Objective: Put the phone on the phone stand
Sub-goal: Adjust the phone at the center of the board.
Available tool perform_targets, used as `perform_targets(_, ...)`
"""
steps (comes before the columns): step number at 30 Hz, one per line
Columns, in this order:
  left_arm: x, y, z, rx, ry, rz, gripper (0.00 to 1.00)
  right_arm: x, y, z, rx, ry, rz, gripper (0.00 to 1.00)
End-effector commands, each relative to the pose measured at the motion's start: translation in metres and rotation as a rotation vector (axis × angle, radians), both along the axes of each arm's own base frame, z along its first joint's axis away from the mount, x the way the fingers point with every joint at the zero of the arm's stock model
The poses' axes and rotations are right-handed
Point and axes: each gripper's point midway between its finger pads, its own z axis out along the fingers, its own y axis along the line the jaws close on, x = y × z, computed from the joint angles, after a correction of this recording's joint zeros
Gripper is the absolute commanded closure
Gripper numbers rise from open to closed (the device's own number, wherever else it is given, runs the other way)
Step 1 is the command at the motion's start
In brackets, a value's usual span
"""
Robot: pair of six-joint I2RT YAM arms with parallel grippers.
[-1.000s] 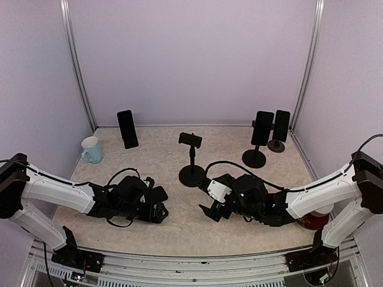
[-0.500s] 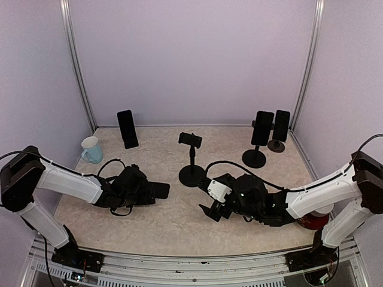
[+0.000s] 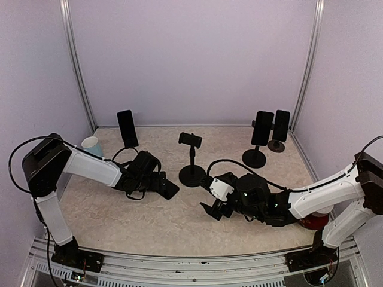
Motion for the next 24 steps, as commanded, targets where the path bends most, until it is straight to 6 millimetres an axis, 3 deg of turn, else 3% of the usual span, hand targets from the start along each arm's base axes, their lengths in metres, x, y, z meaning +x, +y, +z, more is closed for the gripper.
perform_targets(1, 0.008, 0.009, -0.025, 0.006, 0.087, -0.007, 0.01, 0.003, 0.0, 0.001, 0.014, 0.005, -0.007, 0.0)
perform_targets(7, 0.035, -0.011, -0.014, -0.012, 0.074, -0.033, 0.01, 0.004, 0.001, 0.002, 0.02, 0.002, -0.006, 0.0)
perform_targets(11, 0.036, -0.03, -0.017, 0.009, 0.094, -0.069, 0.01, 0.005, -0.003, 0.001, 0.013, -0.006, -0.024, 0.0)
perform_targets(22, 0.028, -0.007, -0.016, 0.318, 0.017, -0.002, 0.01, 0.004, -0.002, 0.003, 0.018, -0.003, -0.013, 0.0)
perform_targets(24, 0.024, -0.01, -0.015, 0.362, 0.01, -0.015, 0.01, 0.005, -0.003, 0.003, 0.019, -0.008, -0.022, 0.0)
